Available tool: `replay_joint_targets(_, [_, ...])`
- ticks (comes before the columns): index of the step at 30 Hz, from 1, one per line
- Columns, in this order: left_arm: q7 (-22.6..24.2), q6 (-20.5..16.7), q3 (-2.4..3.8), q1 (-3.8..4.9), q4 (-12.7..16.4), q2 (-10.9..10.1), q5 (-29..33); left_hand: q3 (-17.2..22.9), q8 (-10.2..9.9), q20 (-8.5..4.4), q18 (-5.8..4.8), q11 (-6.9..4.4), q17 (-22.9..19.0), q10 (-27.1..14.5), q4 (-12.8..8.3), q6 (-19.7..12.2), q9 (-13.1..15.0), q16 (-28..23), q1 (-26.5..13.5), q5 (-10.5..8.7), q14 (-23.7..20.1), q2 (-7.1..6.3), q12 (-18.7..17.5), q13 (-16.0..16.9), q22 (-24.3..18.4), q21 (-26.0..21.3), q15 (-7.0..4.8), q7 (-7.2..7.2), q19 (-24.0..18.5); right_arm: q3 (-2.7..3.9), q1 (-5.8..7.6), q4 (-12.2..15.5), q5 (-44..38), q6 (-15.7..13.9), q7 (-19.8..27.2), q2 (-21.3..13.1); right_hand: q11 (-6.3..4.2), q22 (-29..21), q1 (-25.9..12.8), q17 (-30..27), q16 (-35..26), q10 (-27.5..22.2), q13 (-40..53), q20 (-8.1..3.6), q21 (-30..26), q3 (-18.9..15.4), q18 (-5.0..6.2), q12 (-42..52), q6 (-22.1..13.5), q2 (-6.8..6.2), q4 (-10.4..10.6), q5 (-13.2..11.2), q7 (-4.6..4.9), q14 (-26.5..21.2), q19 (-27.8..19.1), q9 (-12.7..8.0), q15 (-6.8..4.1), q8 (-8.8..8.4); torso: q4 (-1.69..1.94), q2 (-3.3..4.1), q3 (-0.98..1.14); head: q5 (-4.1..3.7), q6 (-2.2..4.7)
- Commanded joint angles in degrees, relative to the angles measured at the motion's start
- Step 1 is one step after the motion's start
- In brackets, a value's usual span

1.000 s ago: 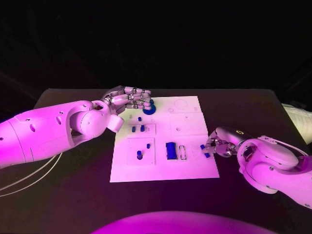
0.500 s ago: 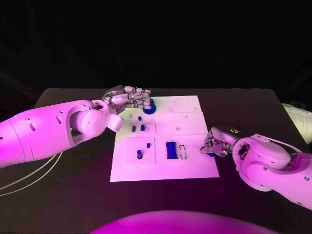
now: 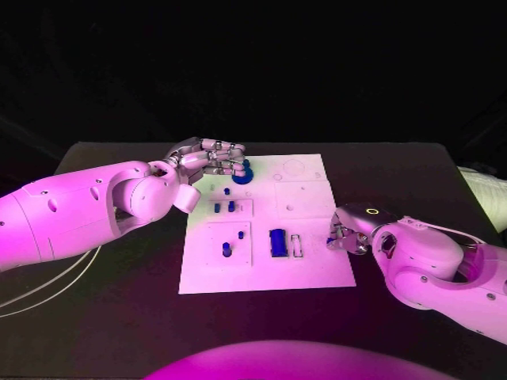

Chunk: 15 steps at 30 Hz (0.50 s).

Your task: Assemble the parts on the task board

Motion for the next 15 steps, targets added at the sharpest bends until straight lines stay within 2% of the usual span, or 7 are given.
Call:
replay_joint_targets(1, [0.2, 0.9, 0.04, 0.02, 0.1, 0.1, 0.1, -0.1, -0.3, -0.02, 0.70, 0.12, -0.1, -0.1, 0.1, 0.0, -0.1, -0.2, -0.3, 0.21, 0.4, 0.17, -0.1, 0.0, -0.1, 0.2, 0.03, 0.25, 0.4, -0.72, -0.84, -0.7, -3.2, 6.2, -2.1, 0.0, -0.45, 0.4, 1.2, 5.4, -0.1, 0.2, 0.2, -0.33, 0.1, 1.2, -0.50, 0.0, 0.7, 0.63, -0.4, 0.5, -0.19, 4.0, 0.4, 0.1, -0.24, 0.22, 0.00, -0.01, 0.01, -0.02, -0.05])
replay_joint_targets(2, [0.2, 0.9, 0.04, 0.02, 0.0, 0.1, 0.1, -0.1, -0.3, -0.02, 0.70, 0.12, -0.1, -0.1, 0.1, 0.0, -0.1, -0.2, -0.3, 0.21, 0.4, 0.17, -0.1, 0.0, -0.1, 0.2, 0.03, 0.25, 0.4, -0.72, -0.84, -0.7, -3.2, 5.8, -2.1, 0.0, -0.50, 0.5, 1.0, 5.4, -0.1, 0.4, 0.3, -0.36, 0.1, 1.4, -0.52, 0.1, 0.9, 0.80, -0.3, 0.7, -0.24, 4.0, 0.5, 0.1, -0.26, 0.23, -0.02, -0.02, 0.01, -0.01, -0.06])
replay_joint_targets(5, [0.2, 0.9, 0.04, 0.02, 0.0, 0.1, 0.1, 0.0, -0.2, -0.03, 0.70, 0.10, -0.1, -0.1, 0.0, 0.0, -0.1, -0.3, -0.2, 0.22, 0.4, 0.24, -0.1, 0.0, -0.3, 0.2, 0.02, 0.22, 0.4, -0.72, -0.85, -0.5, -1.9, 3.6, -2.3, 0.0, -0.74, 1.1, -1.0, 5.6, 0.0, 1.0, 0.6, -0.50, 0.5, 2.3, -0.64, 0.6, 1.3, 1.03, 0.7, 3.3, -0.53, 4.1, 0.9, 0.0, -0.38, 0.07, -0.04, -0.01, 0.01, -0.06, -0.01])
replay_joint_targets(9, [0.2, 1.0, 0.04, 0.02, 0.0, 0.2, 0.1, 0.0, -0.2, -0.03, 0.70, 0.10, -0.1, -0.1, 0.0, 0.0, -0.1, -0.3, -0.2, 0.22, 0.4, 0.24, -0.1, 0.0, -0.3, 0.2, 0.02, 0.22, 0.4, -0.72, -0.85, 0.1, 2.8, -1.3, -2.1, -0.2, -0.84, 2.0, -5.8, 6.1, 0.4, 1.8, 1.2, -0.65, 1.0, 3.2, -0.81, 1.4, 1.5, 1.05, 4.1, 7.5, -0.73, 4.3, 1.4, -0.1, -0.53, -0.28, 0.05, 0.02, 0.01, -0.10, 0.02])
replay_joint_targets(15, [0.2, 0.9, 0.03, 0.02, 0.0, 0.2, 0.1, 0.0, -0.2, -0.03, 0.70, 0.10, -0.1, -0.1, 0.0, 0.0, -0.1, -0.3, -0.2, 0.22, 0.4, 0.24, -0.1, 0.0, -0.3, 0.2, 0.02, 0.22, 0.4, -0.65, -0.48, 1.4, 9.6, -8.3, -0.9, -0.5, -1.06, 2.6, -7.9, 6.6, 0.8, 2.3, 1.8, -0.90, 1.4, 6.6, -0.91, 2.1, 2.0, -0.93, 6.1, 11.3, -0.94, 4.4, 1.8, -0.1, -0.76, -0.58, 0.15, 0.00, -0.04, -0.02, -0.04])
